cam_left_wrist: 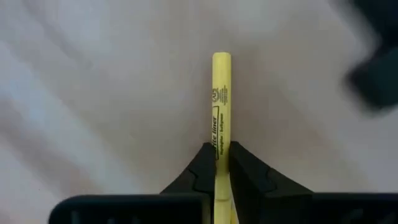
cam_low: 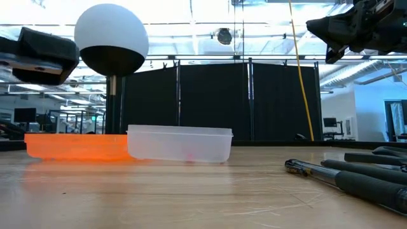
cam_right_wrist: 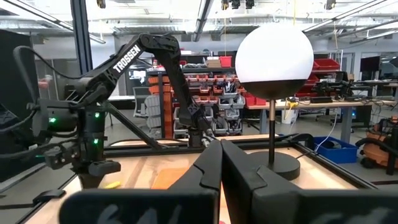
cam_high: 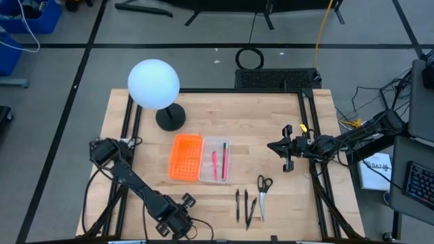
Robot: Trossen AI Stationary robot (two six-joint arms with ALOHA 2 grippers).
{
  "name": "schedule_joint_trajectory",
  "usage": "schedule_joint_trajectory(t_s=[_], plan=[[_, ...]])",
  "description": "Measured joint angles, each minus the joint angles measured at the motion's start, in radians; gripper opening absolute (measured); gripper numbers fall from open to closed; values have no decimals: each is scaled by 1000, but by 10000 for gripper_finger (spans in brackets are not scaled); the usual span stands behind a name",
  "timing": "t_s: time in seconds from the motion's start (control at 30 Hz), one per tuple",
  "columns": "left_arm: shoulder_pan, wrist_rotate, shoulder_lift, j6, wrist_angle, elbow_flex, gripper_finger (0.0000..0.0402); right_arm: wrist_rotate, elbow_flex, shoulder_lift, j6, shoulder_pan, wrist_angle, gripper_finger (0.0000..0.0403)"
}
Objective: Pick & place school supplies into a supply box
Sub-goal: Put the yellow pen into the supply box
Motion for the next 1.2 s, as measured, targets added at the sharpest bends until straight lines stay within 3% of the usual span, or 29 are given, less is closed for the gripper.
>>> schedule_joint_trajectory(t_s=[0.1,0.3,0.77,1.0,1.2], plan=[[29,-47,7,74,-210,73,24,0,0,0,0,0,0,0],[90,-167,0,313,-400,216,24,0,0,0,0,0,1,0],[316,-364,-1,1050,-335,272,27,2,0,4,-22,-2,-2,0],[448,-245,-2,1317,-223,272,28,1,0,4,-23,-2,-3,0],[529,-118,-3,1429,-204,270,22,1,0,4,10,-2,-2,0]])
